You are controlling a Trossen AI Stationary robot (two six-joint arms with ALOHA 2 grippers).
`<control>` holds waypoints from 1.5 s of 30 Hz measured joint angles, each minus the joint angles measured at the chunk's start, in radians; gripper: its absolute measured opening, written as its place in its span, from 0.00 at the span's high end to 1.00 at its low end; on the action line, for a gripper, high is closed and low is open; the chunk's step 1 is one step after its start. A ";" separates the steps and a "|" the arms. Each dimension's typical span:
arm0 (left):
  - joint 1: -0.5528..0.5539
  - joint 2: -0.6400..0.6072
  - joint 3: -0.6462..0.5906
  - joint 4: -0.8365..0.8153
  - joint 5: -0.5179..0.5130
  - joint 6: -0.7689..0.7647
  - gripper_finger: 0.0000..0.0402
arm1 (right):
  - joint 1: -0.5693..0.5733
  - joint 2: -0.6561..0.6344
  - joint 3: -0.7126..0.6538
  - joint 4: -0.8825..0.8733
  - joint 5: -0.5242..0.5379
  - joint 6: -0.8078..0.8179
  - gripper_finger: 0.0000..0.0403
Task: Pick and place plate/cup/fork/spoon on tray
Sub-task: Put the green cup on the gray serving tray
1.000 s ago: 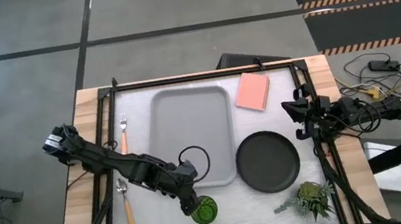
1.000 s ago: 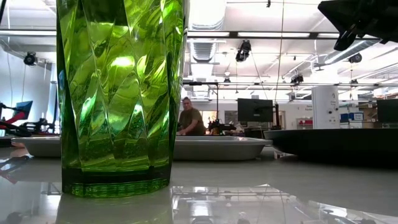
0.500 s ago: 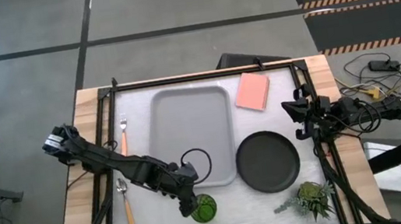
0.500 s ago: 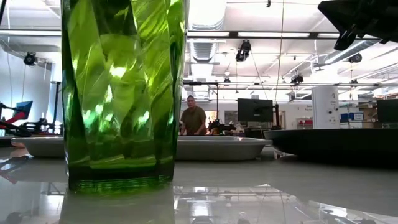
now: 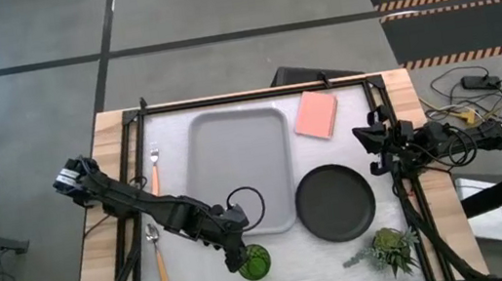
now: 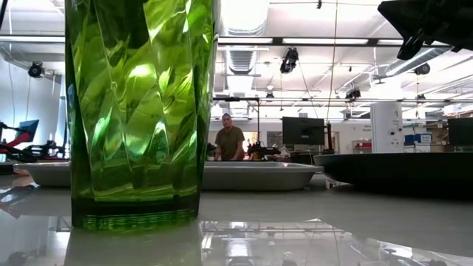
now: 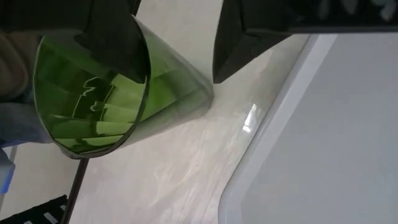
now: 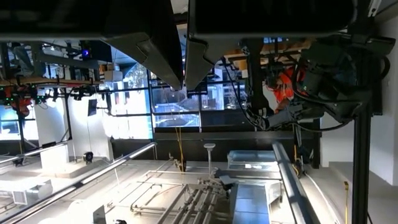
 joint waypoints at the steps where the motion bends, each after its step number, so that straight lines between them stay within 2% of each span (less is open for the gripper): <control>1: 0.000 0.000 0.000 0.000 0.000 0.000 0.63 | 0.000 0.000 0.000 0.000 0.000 0.000 0.98; 10: 0.000 0.000 0.000 -0.001 -0.004 -0.006 0.97 | 0.000 0.000 0.000 0.000 0.000 0.000 0.98; 19: 0.000 -0.037 0.019 0.028 -0.011 -0.026 1.00 | 0.000 0.000 0.000 0.004 0.000 0.000 0.98; 23: 0.004 -0.091 0.027 0.033 -0.051 -0.022 1.00 | 0.000 0.000 0.000 0.006 0.000 0.000 0.98; 27: 0.029 -0.160 0.024 0.025 -0.152 -0.022 1.00 | 0.000 0.000 0.000 0.007 0.000 0.000 0.98; 30: 0.074 -0.219 0.023 0.018 -0.221 -0.021 1.00 | 0.000 0.000 0.000 0.007 -0.001 0.000 0.98; 35: 0.195 -0.284 0.023 -0.006 -0.262 0.036 1.00 | 0.000 0.000 0.000 0.007 0.000 0.000 0.98; 38: 0.297 -0.303 0.023 -0.010 -0.264 0.085 1.00 | 0.000 0.000 0.000 0.008 0.000 0.000 0.98; 45: 0.566 -0.303 0.023 -0.012 -0.188 0.282 1.00 | 0.000 0.000 0.000 0.012 0.000 0.000 0.98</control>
